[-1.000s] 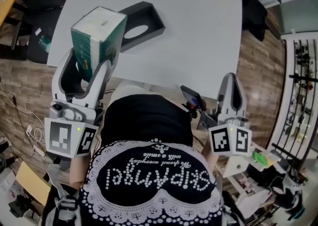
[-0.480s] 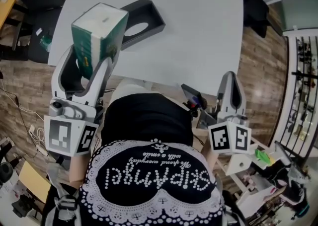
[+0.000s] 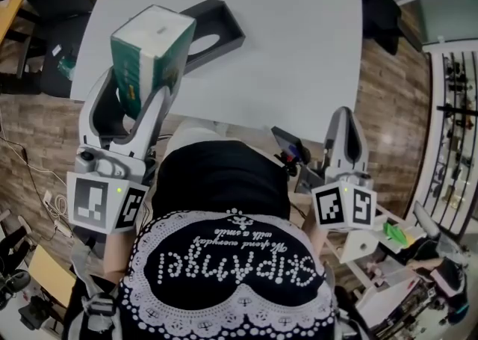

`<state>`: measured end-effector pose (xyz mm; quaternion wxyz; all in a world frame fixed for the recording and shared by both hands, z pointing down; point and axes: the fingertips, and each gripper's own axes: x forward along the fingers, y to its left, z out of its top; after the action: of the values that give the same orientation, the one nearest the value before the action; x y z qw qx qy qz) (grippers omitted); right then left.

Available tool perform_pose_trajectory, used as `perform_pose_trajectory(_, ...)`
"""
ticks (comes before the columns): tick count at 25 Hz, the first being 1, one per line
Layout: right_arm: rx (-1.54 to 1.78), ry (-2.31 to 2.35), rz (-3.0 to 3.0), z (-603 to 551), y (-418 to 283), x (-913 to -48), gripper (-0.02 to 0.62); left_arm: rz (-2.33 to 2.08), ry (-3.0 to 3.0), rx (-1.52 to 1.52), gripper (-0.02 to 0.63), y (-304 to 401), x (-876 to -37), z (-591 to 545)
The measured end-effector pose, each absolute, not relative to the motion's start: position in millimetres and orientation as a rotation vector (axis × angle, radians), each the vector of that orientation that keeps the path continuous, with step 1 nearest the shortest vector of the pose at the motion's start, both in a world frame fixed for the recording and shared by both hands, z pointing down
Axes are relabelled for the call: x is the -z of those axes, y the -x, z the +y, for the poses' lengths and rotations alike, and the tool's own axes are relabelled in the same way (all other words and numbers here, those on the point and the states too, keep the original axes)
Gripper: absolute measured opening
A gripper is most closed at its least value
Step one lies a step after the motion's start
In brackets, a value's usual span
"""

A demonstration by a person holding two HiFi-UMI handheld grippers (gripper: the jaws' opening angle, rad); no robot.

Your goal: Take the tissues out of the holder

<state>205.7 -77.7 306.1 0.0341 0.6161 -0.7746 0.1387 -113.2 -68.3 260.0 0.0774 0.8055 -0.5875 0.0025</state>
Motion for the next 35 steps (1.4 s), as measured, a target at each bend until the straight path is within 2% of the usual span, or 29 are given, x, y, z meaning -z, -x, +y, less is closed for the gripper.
perform_pose_trajectory(35, -0.377, -1.847, -2.379, -80, -203, -309, 0.034, -1.775, -2.417, 0.034, 0.333, 116, -252, -72)
